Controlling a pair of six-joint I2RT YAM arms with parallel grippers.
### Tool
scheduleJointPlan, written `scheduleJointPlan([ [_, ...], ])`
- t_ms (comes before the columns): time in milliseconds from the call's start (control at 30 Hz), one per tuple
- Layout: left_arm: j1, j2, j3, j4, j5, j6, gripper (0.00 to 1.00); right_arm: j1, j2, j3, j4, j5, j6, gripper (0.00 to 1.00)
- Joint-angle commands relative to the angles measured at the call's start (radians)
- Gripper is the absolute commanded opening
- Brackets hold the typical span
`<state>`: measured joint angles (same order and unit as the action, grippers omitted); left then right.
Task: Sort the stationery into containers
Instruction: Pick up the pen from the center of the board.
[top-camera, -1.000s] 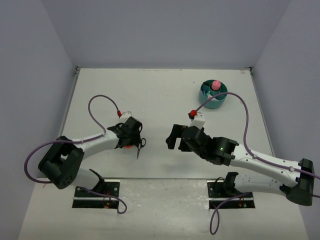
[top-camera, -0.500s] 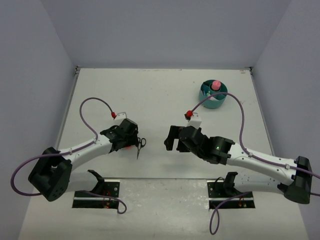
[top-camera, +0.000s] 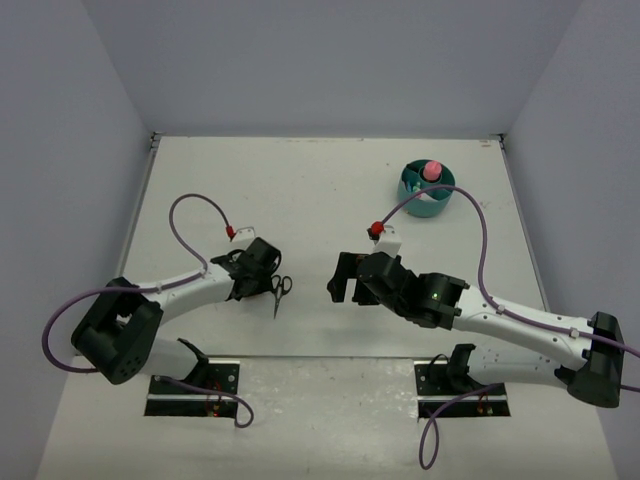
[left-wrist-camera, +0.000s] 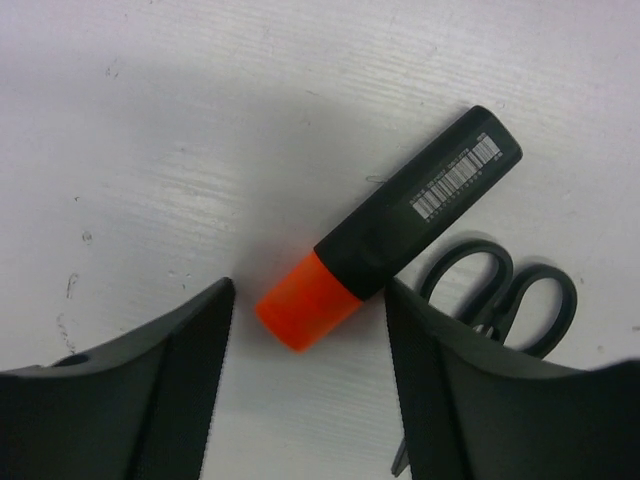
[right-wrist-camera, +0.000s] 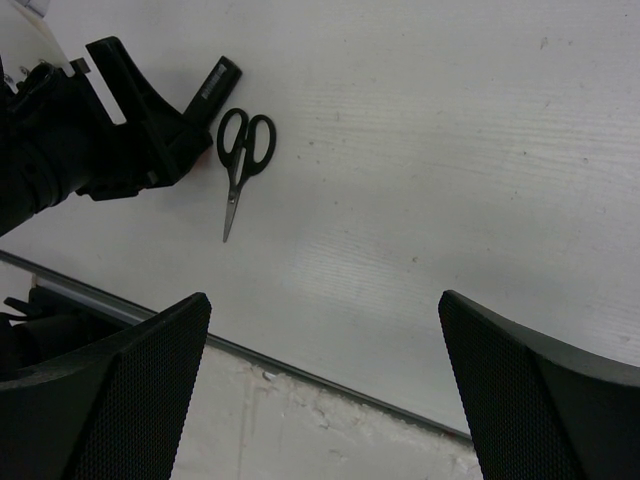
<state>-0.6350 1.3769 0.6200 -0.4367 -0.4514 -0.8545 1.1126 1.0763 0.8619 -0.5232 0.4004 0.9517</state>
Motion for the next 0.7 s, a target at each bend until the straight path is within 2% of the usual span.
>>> scheduleJointPlan([
  [0,0.01,0.047,0.009,-0.028,-0.047,-0.023,0.51,0.005,-0.006,0.019,0.025,0.003,-0.008,0.99],
  [133,0.009,0.07,0.009,0.01,-0.004,-0.005,0.42,0.004,-0.001,0.024,0.024,0.0,-0.009,0.99],
  [300,0.009,0.105,0.015,0.036,0.026,0.013,0.21,0.006,-0.011,0.025,0.016,0.0,-0.014,0.99],
  [433,0.009,0.101,0.011,0.051,0.046,0.032,0.01,0.006,-0.022,0.014,0.027,-0.003,-0.017,0.99],
  [667,0.009,0.009,-0.024,0.088,0.083,0.066,0.0,0.006,-0.024,-0.001,0.071,-0.044,-0.047,0.99],
])
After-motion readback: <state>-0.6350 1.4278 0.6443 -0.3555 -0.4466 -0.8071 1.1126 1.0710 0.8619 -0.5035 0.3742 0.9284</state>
